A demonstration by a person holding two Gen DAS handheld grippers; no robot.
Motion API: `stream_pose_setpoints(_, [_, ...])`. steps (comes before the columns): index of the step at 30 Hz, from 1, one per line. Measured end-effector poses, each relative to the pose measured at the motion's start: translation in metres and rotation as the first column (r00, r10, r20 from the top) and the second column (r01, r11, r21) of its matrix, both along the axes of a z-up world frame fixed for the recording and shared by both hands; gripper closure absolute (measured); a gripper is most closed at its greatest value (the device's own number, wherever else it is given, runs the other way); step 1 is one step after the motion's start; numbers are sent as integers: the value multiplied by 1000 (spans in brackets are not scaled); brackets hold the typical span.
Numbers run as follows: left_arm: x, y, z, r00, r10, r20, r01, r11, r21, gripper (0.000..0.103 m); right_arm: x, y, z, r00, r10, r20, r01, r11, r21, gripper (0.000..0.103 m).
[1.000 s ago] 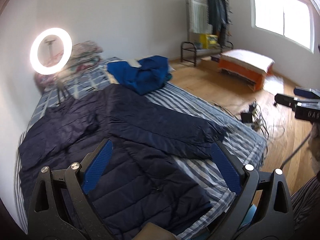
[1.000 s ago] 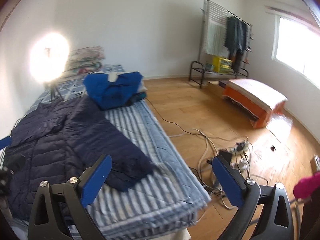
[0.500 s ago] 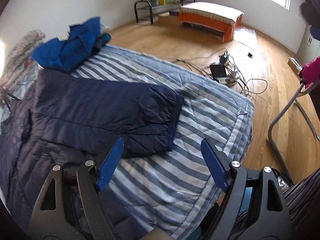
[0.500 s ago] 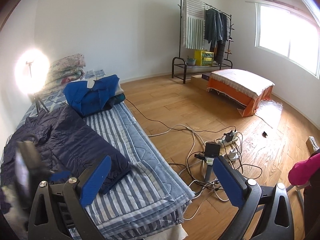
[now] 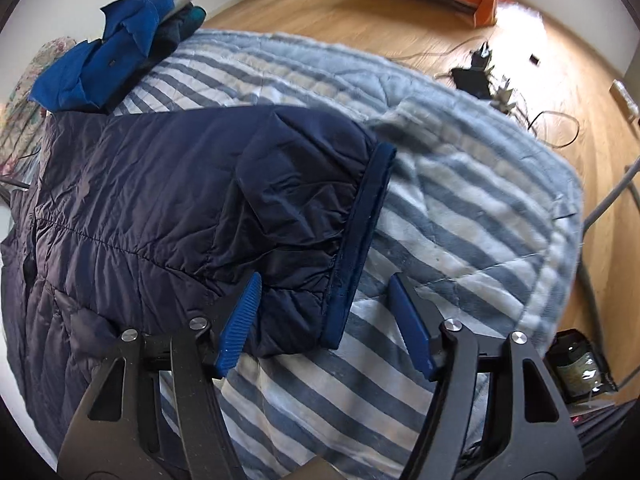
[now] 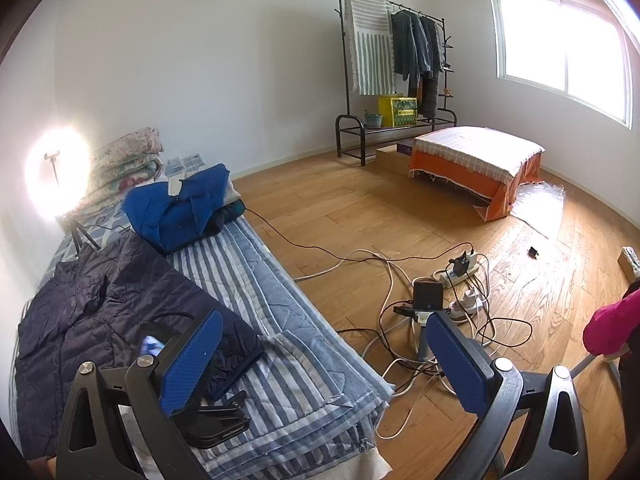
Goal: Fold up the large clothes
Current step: 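Grasp the other sleeve cuff of the jacket with the left tool, then lift the sleeve with the left tool and fold it over the jacket body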
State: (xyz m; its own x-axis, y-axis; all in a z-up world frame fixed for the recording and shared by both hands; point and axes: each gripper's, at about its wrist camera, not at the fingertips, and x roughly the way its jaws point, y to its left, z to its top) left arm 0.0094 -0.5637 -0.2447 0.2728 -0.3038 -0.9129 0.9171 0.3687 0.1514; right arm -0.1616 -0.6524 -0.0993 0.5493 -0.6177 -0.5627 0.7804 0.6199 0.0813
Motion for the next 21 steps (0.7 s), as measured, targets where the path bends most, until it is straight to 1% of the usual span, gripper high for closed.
stream_pose_setpoints(1, [2, -1, 0, 1000, 4, -2, -4, 1000, -2, 34, 0, 0, 0, 1000, 2, 3, -2, 1000, 0, 0])
stream_pose_setpoints(2, [3, -2, 0, 1000, 7, -9, -7, 1000, -1, 37, 1, 1, 1, 1000, 5, 6, -5, 1000, 1, 0])
stream_pose_setpoints(3, [5, -2, 0, 1000, 10, -17, -10, 1000, -5, 46, 1, 2, 1, 1000, 6, 9, -7, 1000, 2, 0])
stream_pose_setpoints(4, [7, -3, 0, 1000, 15, -17, -15, 1000, -8, 53, 2, 2, 2, 1000, 9, 10, -9, 1000, 4, 0])
stream_pose_setpoints(5, [9, -4, 0, 1000, 23, -12, -23, 1000, -8, 64, 3, 3, 2, 1000, 12, 12, -12, 1000, 7, 0])
stream_pose_setpoints(7, [16, -4, 1, 999, 32, -34, -33, 999, -22, 75, 5, 4, 2, 1000, 19, 17, -20, 1000, 16, 0])
stream_pose_setpoints(8, [19, -2, 3, 998, 38, -44, -39, 999, -28, 84, 6, 5, 2, 1000, 23, 19, -24, 1000, 19, 0])
stream_pose_setpoints(9, [21, -1, 5, 998, 39, -55, -41, 999, -33, 91, 8, 6, 3, 999, 27, 19, -28, 999, 20, 0])
stream_pose_setpoints(11, [27, 1, 12, 996, 45, -82, -49, 997, -53, 93, 12, 9, 4, 999, 34, 20, -35, 999, 19, 0])
stream_pose_setpoints(14, [36, 10, 29, 989, 62, -134, -77, 991, -105, 94, 17, 13, 6, 999, 42, 25, -42, 999, 17, 0])
stream_pose_setpoints(16, [46, 18, 42, 978, 84, -189, -112, 984, -141, 94, 20, 17, 7, 998, 50, 27, -51, 999, 17, 0])
stream_pose_setpoints(18, [55, 27, 53, 971, 101, -216, -139, 976, -168, 95, 23, 20, 8, 998, 59, 33, -60, 998, 19, 0])
stream_pose_setpoints(21, [72, 47, 77, 955, 126, -269, -189, 956, -225, 95, 29, 26, 10, 996, 74, 39, -75, 997, 19, 0])
